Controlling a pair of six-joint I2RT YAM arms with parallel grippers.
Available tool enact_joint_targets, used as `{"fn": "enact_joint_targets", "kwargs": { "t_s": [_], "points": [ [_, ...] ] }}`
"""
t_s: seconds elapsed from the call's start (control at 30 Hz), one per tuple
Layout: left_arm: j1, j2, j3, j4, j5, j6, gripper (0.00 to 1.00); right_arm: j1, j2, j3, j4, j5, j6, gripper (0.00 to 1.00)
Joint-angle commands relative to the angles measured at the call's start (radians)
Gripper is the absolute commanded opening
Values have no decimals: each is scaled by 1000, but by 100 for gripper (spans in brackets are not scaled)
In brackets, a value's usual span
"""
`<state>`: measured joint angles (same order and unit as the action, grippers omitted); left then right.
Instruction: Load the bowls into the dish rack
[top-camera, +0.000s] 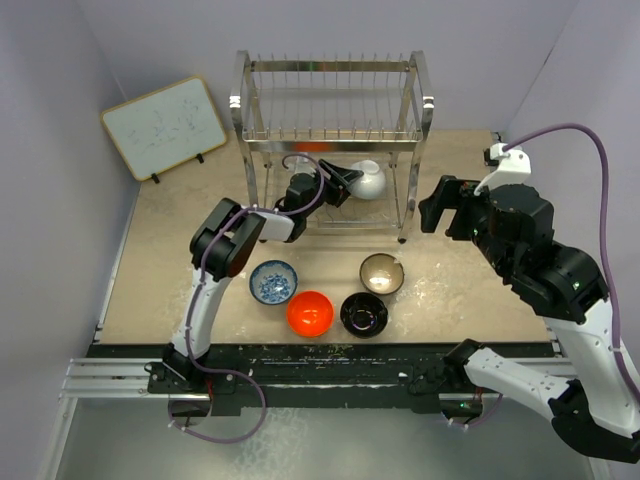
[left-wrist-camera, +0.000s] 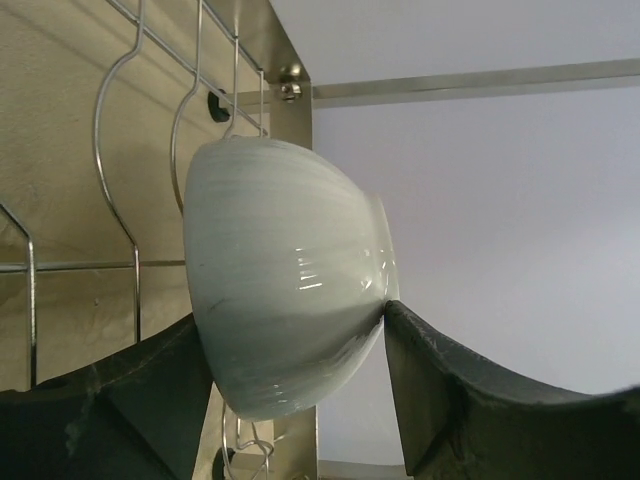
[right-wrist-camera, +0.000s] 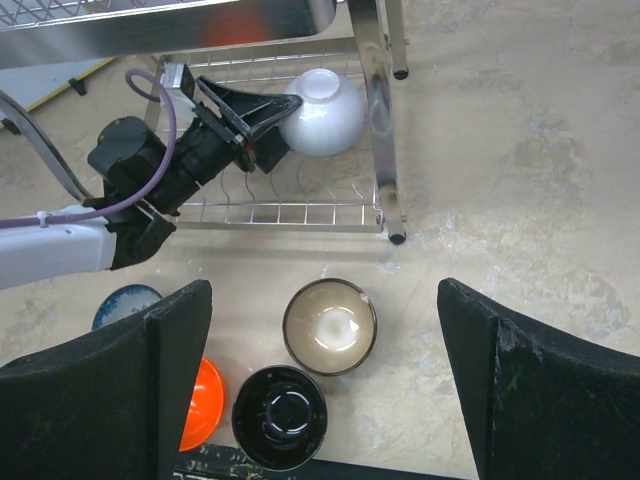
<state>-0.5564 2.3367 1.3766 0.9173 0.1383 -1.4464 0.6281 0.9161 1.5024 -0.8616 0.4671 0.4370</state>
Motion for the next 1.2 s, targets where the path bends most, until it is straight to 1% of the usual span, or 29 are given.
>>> {"fn": "enact_joint_targets", "kwargs": {
  "t_s": [0.0, 0.17, 0.27, 0.37, 0.53, 0.77, 0.87, 0.97, 1.03, 1.1, 1.17],
  "points": [
    [-3, -82, -4, -152, -9, 61, 69, -2, -1, -4, 44, -20, -9, 95],
    [-3, -114, -6, -229, -21, 96, 70, -2, 0, -2, 49, -30, -9, 95],
    [-4, -146, -8, -293, -33, 123, 73, -3, 4, 3, 47, -43, -12, 96],
    [-3, -183, -14, -375, -48, 160, 75, -2, 6, 3, 48, -52, -14, 97],
    [-3, -234, -31, -463, -67, 202, 81, -2, -2, -3, 52, -57, -9, 97],
    [-3, -287, -80, -472, -62, 231, 86, -2, -14, -21, 56, -69, 0, 97],
    [-5, -333, -101, -485, -70, 261, 93, -2, -18, -24, 56, -69, 0, 97],
    [-5, -375, -117, -513, -90, 295, 95, -2, -24, -31, 58, -70, 2, 97],
    [-5, -399, -123, -543, -106, 317, 99, -3, -28, -35, 59, -71, 4, 97],
    [-6, -419, -133, -556, -111, 329, 99, -2, -31, -38, 59, -73, 7, 97],
    [-8, -439, -155, -532, -101, 332, 99, -2, -32, -42, 61, -72, 9, 98]
  ]
}}
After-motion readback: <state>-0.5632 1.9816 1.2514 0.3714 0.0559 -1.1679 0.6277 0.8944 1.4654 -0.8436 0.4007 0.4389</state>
